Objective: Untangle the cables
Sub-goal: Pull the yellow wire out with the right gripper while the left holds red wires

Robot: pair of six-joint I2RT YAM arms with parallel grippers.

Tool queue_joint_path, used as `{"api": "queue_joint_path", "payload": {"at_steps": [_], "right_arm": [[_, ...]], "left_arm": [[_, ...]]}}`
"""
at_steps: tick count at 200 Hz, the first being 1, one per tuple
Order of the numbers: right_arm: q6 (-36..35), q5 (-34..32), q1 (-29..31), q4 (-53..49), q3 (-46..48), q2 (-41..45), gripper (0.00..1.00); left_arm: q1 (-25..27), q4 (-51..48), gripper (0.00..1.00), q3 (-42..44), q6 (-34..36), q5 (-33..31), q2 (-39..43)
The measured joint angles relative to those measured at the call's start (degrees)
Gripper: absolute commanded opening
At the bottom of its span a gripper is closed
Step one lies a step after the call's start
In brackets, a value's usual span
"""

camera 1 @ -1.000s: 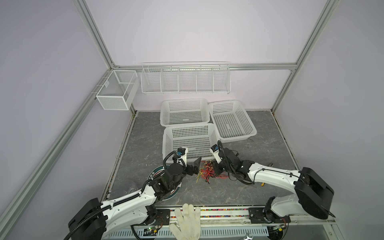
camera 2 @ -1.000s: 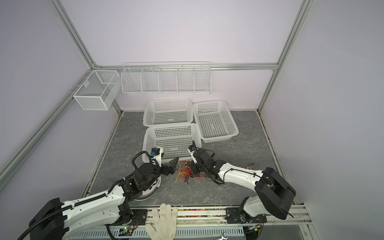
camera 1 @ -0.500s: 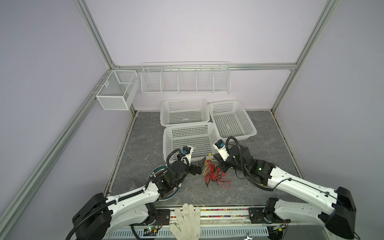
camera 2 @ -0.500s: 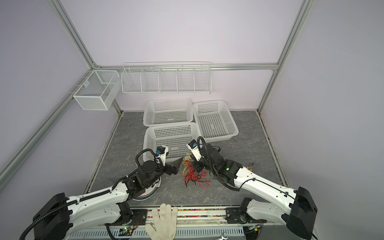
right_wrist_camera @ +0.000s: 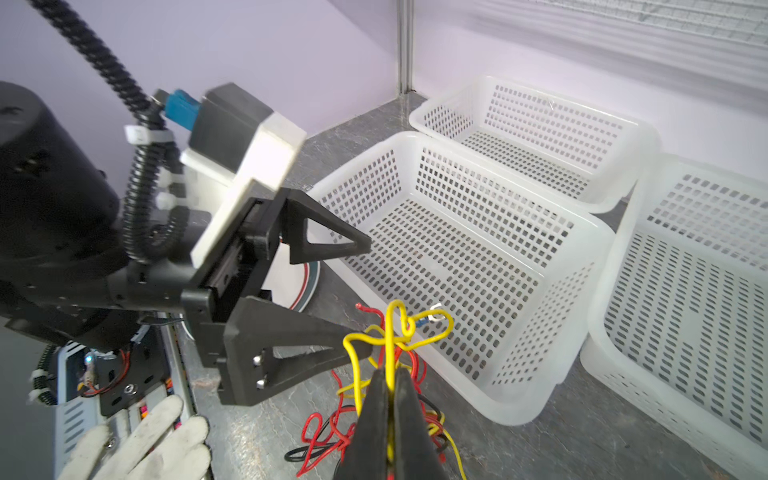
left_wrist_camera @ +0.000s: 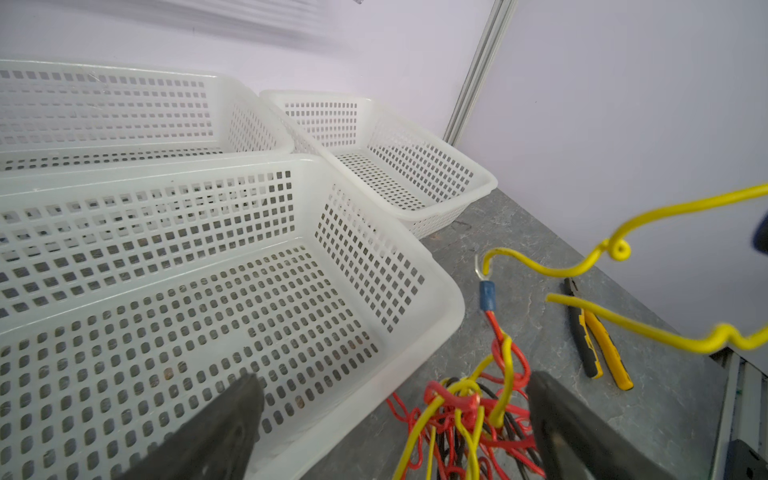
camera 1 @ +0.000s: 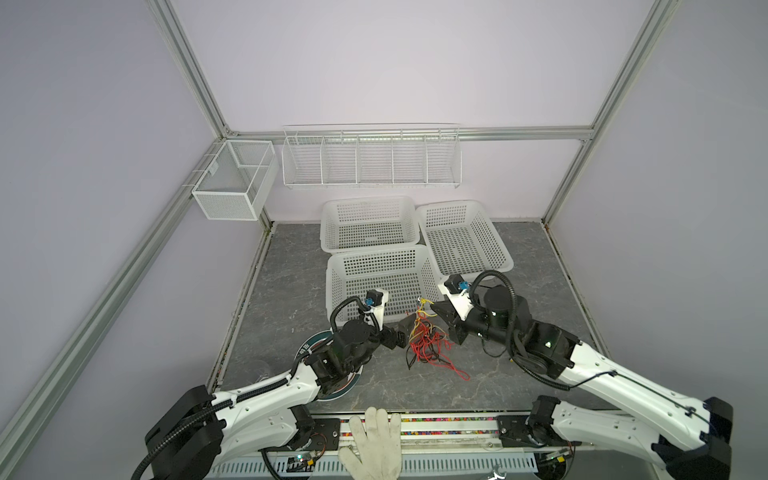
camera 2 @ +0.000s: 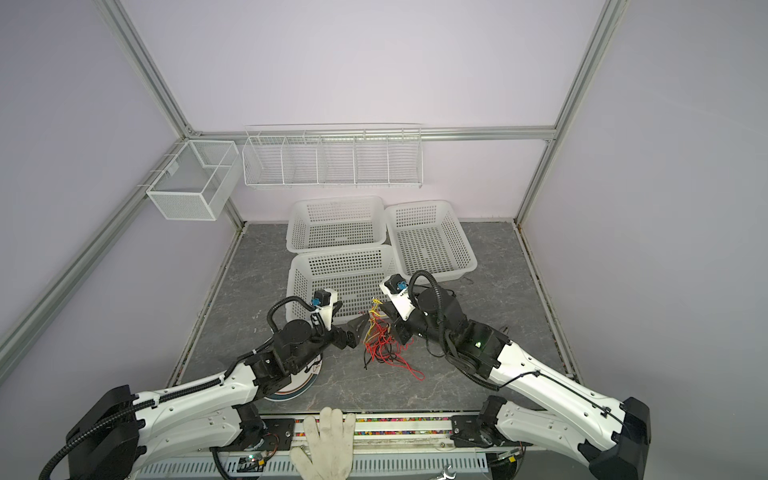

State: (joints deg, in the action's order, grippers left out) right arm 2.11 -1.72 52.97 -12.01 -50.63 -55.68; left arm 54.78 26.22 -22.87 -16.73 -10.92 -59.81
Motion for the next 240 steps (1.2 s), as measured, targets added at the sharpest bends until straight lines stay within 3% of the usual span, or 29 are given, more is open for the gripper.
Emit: {"api": "queue_joint_path", "payload": {"at_steps": [39, 84, 101, 127, 156, 197, 240], "right_arm": [[-1.3, 3.0, 0.0, 0.3, -1.6, -1.7, 0.07], [-2.0, 4.8, 0.0, 0.3, -1.9, -2.3, 0.07], [-2.2, 4.7, 0.0, 0.3, -2.6, -2.2, 0.07], [-2.2, 3.3, 0.0, 0.8, -2.8, -0.8, 0.07], [-2.1, -2.6, 0.0, -0.2, -3.1, 0.4, 0.07], [-1.7, -14.7, 0.2, -2.8, -3.1, 3.3, 0.06], [-1.4, -26.5, 0.2, -6.8, -3.1, 6.1, 0.06]], "left_arm": [[0.0, 3.6, 0.98, -0.8, 0.7, 4.9, -5.4], [0.0, 8.5, 0.95, -2.3, 0.9, 5.6, -13.1], [0.0, 11.3, 0.79, -2.1, 0.4, 5.4, -14.0], [0.1, 12.9, 0.35, -2.1, 0.2, 5.2, -14.2], [0.4, 13.5, 0.28, -1.9, -0.2, 5.2, -13.9], [0.7, 14.3, 0.0, 0.3, -0.2, 5.3, -9.5], [1.1, 12.3, 0.0, 0.3, 0.2, 5.9, -4.5]]}}
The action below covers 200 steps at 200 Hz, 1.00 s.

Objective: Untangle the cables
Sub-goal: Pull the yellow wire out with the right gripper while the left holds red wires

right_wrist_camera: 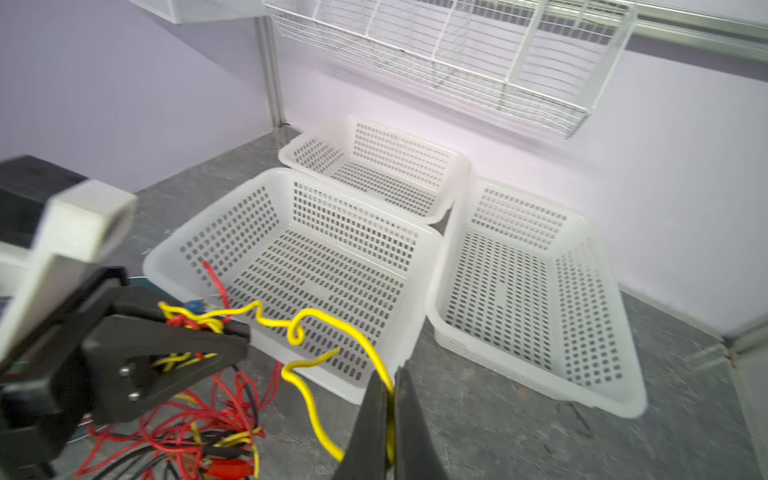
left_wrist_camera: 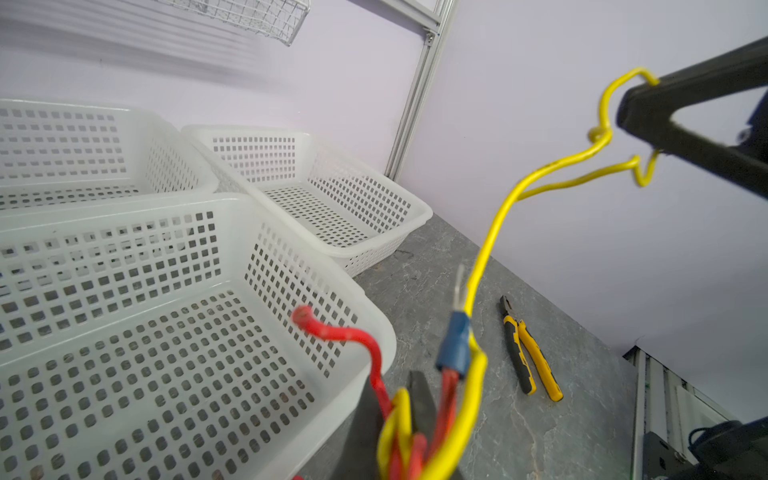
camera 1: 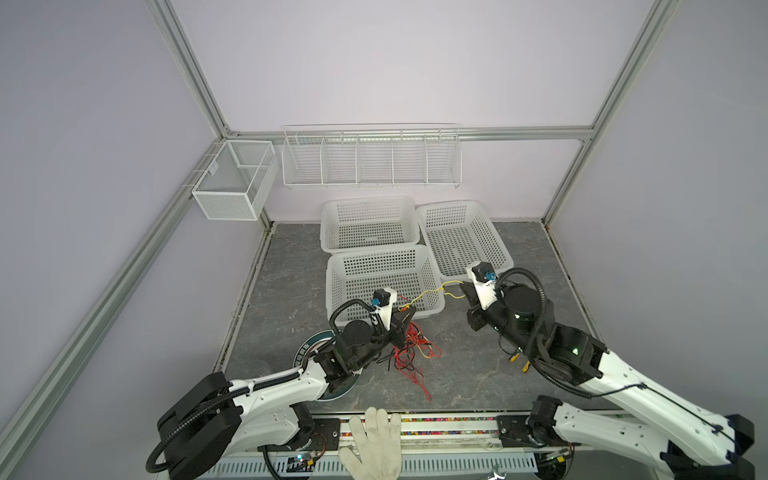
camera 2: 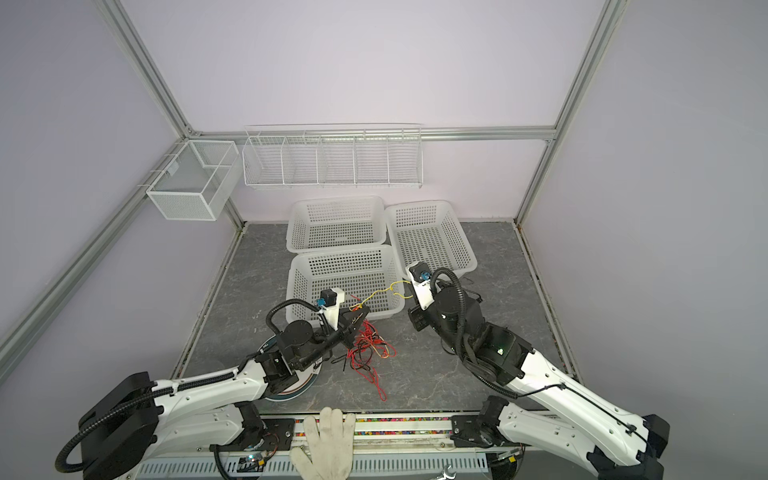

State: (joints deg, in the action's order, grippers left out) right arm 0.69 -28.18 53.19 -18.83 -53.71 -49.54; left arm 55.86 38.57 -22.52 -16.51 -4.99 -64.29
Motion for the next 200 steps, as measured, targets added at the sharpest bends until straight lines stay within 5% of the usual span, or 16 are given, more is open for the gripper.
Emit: {"api": "queue_joint_path", "payload": {"at_steps": [49, 97, 113, 151, 200], "right_arm": [[1.8, -3.9, -2.9, -5.4, 0.0, 0.5, 0.06], [2.4, 4.0, -5.6, -5.2, 1.9, 4.3, 0.06], [2.3, 7.9, -6.9, -3.7, 2.4, 4.6, 0.06], [2.5, 9.6, -8.7, 1.2, 2.2, 3.3, 0.06], [2.3, 8.5, -8.9, 3.5, -1.5, 0.0, 0.06]], "left_arm": [[0.5, -1.7, 0.0, 1.1, 1.1, 2.4, 4.0], [0.5, -3.7, 0.03, 1.2, 1.7, 3.7, 4.8], [0.4, -4.2, 0.14, 1.1, 1.8, 3.5, 4.1], [-0.4, -4.1, 0.6, 1.0, 0.6, 1.8, -0.8], [-0.5, -2.0, 0.65, 0.5, 0.7, 1.0, -6.5]]}}
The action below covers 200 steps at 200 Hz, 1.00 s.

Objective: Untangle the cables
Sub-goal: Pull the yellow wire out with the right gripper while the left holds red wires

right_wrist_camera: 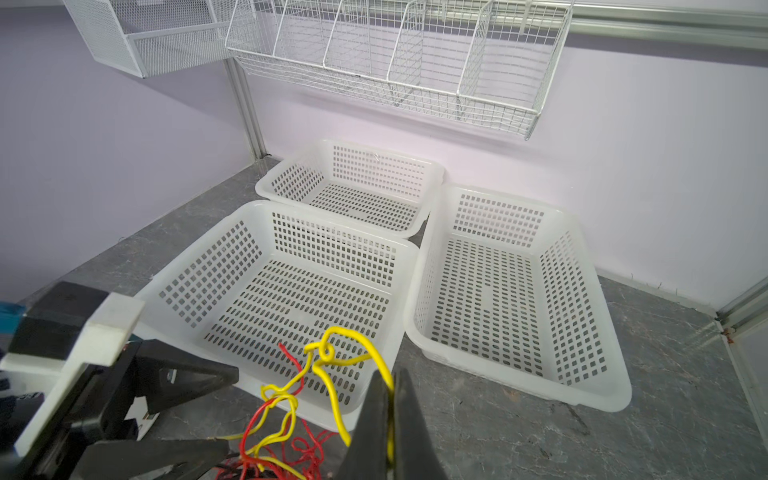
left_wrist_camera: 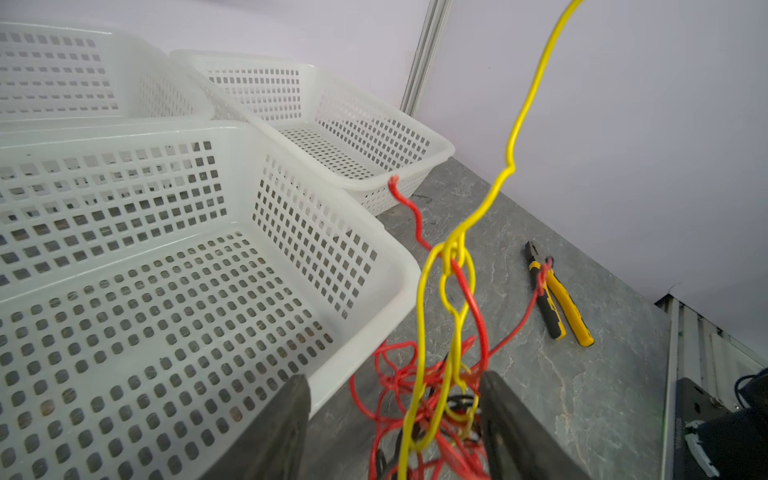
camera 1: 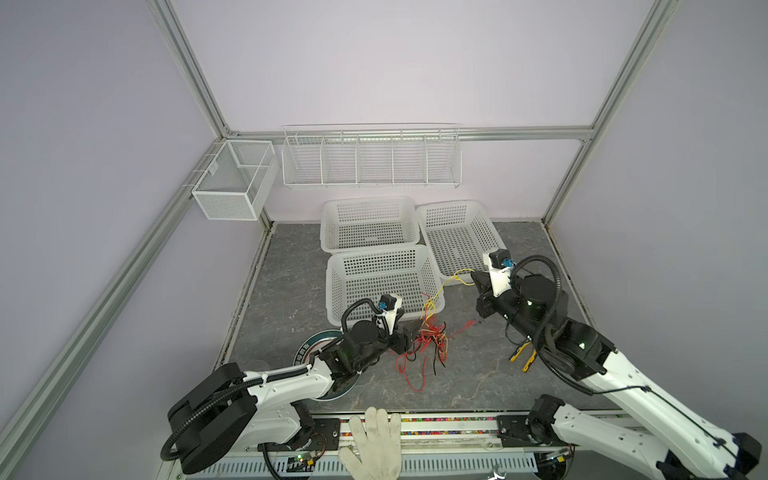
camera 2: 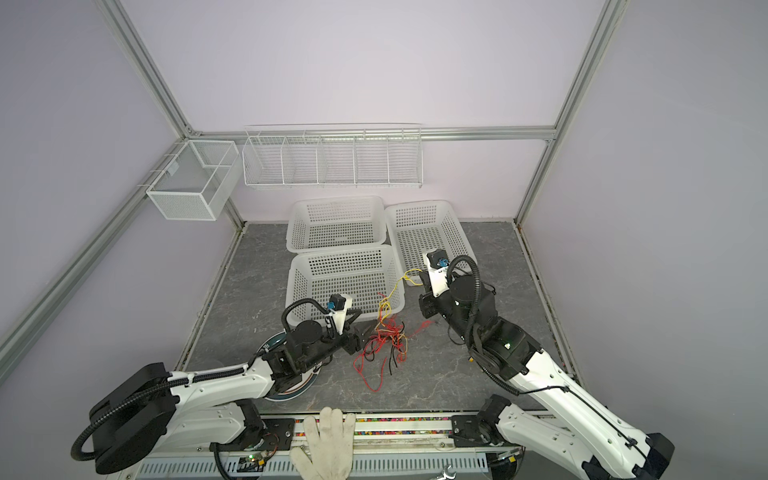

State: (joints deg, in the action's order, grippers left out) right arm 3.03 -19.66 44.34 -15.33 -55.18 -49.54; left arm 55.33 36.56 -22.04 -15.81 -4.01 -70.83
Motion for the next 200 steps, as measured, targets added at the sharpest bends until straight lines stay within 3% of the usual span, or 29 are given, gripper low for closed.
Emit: {"api": "queue_joint_path", "payload": {"at_steps": [119, 200], "right_arm": [[-1.4, 7.5, 0.0, 2.8, -4.1, -0.5, 0.06], [-1.4, 7.3, 0.0, 3.8, -3.5, -1.6, 0.06]], "left_arm": [[0.0, 5.7, 0.65, -5.4, 0.2, 2.9, -5.3], [2.3, 5.5, 0.46, -7.8, 0.0, 4.2, -5.7]]}}
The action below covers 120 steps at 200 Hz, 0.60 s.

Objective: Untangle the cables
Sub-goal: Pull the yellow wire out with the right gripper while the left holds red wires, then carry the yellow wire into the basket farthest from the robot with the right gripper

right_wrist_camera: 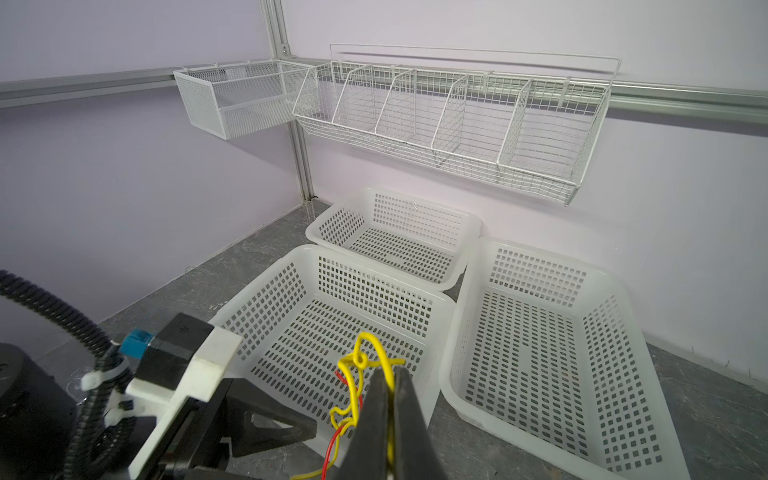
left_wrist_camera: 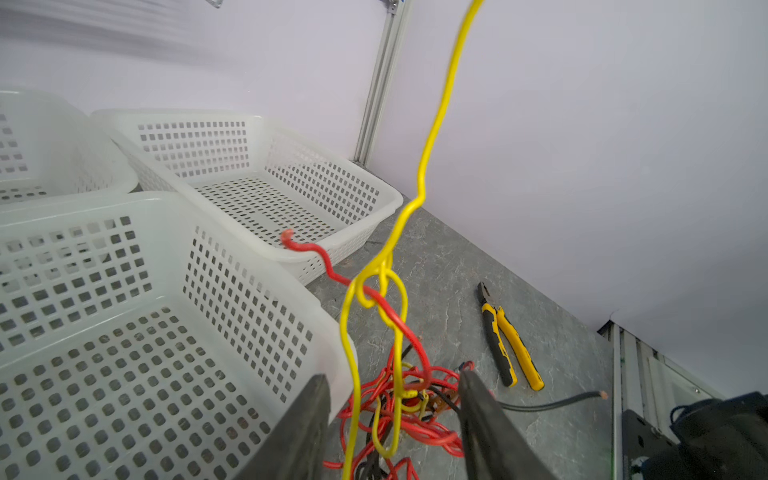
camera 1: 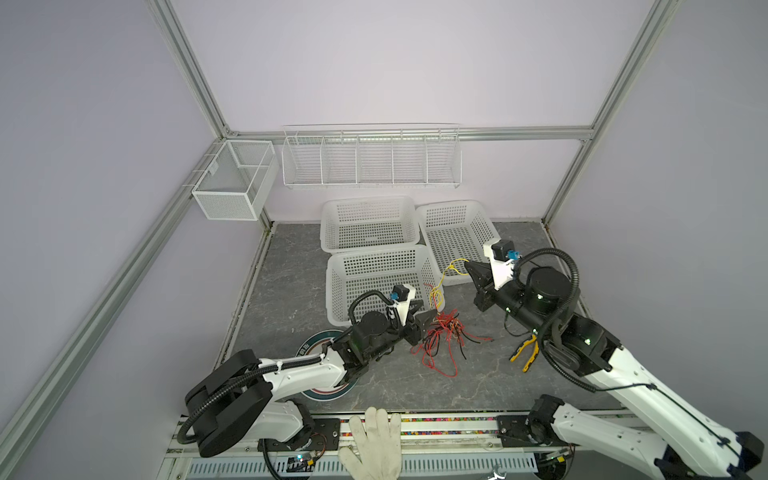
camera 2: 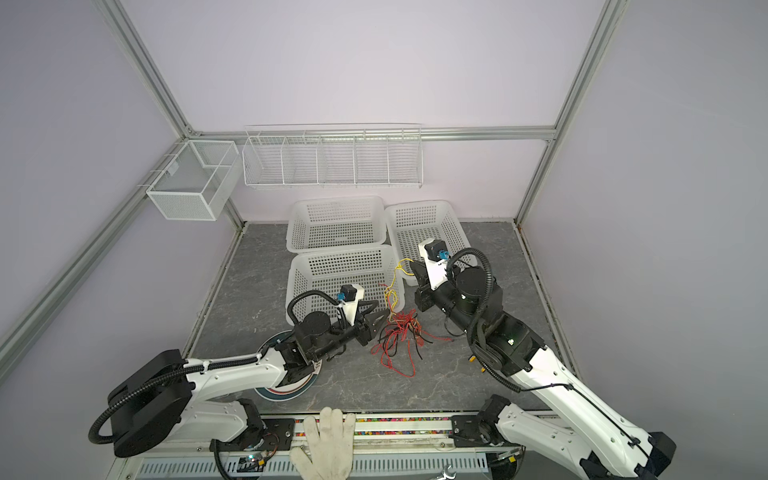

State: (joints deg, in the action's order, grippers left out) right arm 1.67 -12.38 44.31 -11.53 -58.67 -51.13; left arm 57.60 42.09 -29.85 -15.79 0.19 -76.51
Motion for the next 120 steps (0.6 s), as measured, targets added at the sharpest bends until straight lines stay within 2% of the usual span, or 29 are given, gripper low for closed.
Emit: {"api": "queue_joint_path", "payload": {"at_steps": [66, 87, 102, 120], "right_arm": [[0.2, 0.0, 0.0, 0.9, 0.6, -0.3, 0.06], [0.3, 0.0, 0.0, 1.1, 1.0, -0.1, 0.06], [0.3, 0.0, 0.0, 1.1, 1.3, 0.2, 0.06], [0.4, -0.3, 0.0, 1.4, 1.3, 0.7, 0.06]], "left_arm": [[1.4, 1.1, 0.29, -3.8, 0.0, -0.6, -6.8], [1.4, 1.6, 0.17, -4.1, 0.0, -1.4, -8.2], [1.4, 1.8, 0.01, -4.1, -0.4, -1.9, -8.5], [1.4, 2.1, 0.0, -4.1, -0.1, -2.9, -8.9]]}}
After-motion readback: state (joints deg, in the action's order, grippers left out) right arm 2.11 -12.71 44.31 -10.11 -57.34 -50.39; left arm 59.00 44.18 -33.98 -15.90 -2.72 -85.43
